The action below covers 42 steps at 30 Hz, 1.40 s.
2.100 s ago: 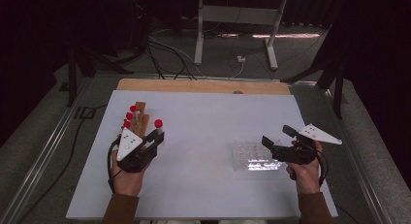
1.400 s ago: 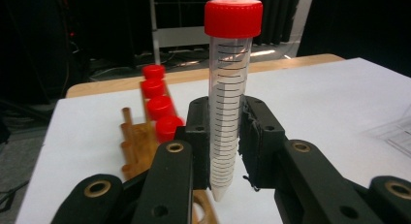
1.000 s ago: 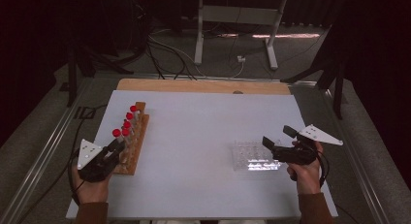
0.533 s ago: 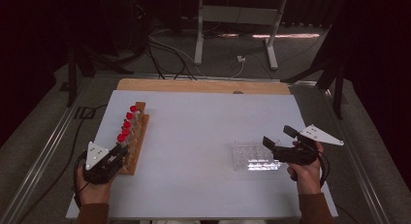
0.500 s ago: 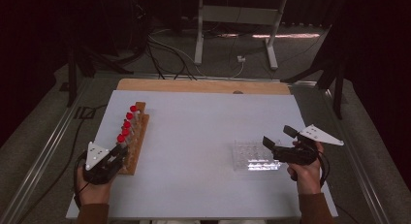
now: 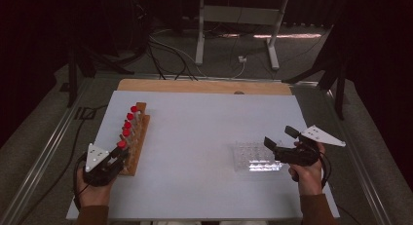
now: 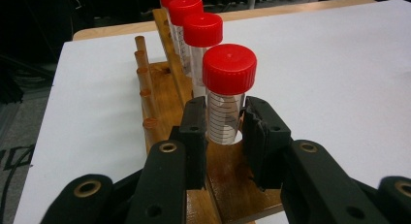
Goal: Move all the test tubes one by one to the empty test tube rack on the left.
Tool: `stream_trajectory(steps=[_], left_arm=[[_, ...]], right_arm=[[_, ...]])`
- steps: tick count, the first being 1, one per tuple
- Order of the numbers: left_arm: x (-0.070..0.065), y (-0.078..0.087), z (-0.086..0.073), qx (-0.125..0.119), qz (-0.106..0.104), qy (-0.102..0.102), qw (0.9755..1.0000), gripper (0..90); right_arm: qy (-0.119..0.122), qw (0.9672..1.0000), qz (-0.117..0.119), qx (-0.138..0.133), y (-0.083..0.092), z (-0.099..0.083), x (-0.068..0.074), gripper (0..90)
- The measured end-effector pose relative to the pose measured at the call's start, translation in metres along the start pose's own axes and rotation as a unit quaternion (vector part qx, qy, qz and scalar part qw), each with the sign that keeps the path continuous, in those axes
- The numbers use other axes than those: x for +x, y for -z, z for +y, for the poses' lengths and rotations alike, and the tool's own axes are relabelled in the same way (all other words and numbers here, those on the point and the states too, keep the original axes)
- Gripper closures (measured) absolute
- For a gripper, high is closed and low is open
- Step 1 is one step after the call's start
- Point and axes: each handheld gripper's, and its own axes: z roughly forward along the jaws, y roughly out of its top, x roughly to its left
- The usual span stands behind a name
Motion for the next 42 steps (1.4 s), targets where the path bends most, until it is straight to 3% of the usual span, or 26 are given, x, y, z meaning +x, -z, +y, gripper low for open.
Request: stream_trajectory(steps=[6,17,25,32,37,42], left_arm=[[0.000,0.000,0.001,-0.002,-0.008,0.004,1.0000,66.7],[0.000,0.012,0.005,-0.046,-0.032,0.021,0.9982,36.8],[0.001,0.021,0.010,-0.090,-0.007,0.037,0.9952,17.8],[0.004,0.026,0.011,-0.114,0.011,0.052,0.9921,9.8],[0.007,0.030,0.013,-0.126,0.016,0.062,0.9900,1.7],[0.006,0.030,0.014,-0.128,0.019,0.062,0.9896,0.5]], right_arm=[[0.001,1.0000,0.000,0.002,-0.001,0.000,0.000,1.2],[0.004,1.0000,0.003,-0.005,0.001,-0.004,-0.001,1.2],[0.017,0.9996,0.008,-0.022,0.003,-0.010,0.002,1.2],[0.051,0.9984,-0.006,-0.025,0.007,-0.021,0.005,1.2],[0.052,0.9982,-0.005,-0.030,0.015,-0.029,0.001,0.2],[0.043,0.9985,-0.007,-0.034,0.022,-0.038,-0.007,0.0]])
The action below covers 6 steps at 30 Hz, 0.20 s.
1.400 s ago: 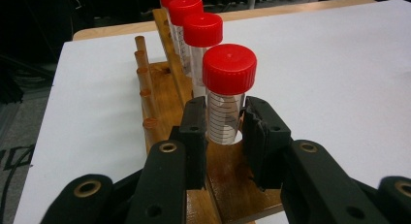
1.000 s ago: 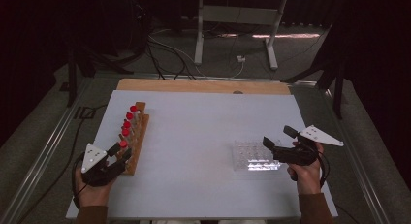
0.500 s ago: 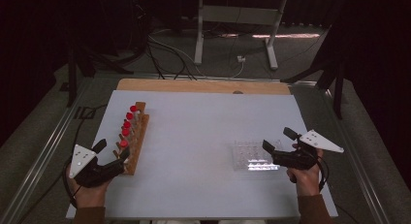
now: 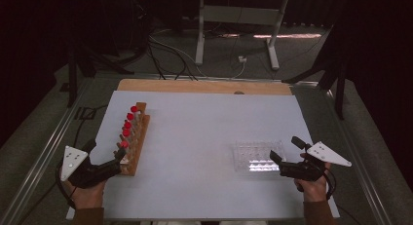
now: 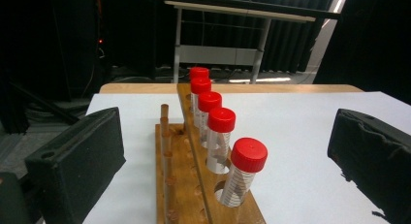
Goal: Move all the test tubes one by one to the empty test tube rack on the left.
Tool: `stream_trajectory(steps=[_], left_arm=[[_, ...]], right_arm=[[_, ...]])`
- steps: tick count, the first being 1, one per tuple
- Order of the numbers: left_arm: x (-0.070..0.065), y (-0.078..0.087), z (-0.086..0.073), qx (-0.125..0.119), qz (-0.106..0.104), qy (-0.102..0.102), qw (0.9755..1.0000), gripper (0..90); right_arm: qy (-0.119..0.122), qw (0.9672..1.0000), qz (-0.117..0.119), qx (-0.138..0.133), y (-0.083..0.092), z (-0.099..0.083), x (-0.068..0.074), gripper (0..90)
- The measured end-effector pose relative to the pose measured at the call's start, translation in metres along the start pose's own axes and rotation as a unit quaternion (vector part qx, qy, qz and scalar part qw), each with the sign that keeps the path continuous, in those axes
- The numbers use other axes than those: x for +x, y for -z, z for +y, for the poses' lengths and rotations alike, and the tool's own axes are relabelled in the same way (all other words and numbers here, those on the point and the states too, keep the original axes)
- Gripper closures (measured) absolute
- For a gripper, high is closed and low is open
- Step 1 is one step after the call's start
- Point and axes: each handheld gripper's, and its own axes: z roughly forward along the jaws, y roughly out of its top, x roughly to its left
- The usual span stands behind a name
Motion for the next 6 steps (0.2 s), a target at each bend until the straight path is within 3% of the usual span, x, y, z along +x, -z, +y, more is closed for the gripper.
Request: stream_trajectory(steps=[6], left_arm=[[-0.0022,-0.0020,-0.0015,0.005,0.000,-0.001,1.0000,0.5]], right_arm=[[-0.001,1.0000,-0.006,-0.003,0.0019,-0.0028,-0.0030,0.0]])
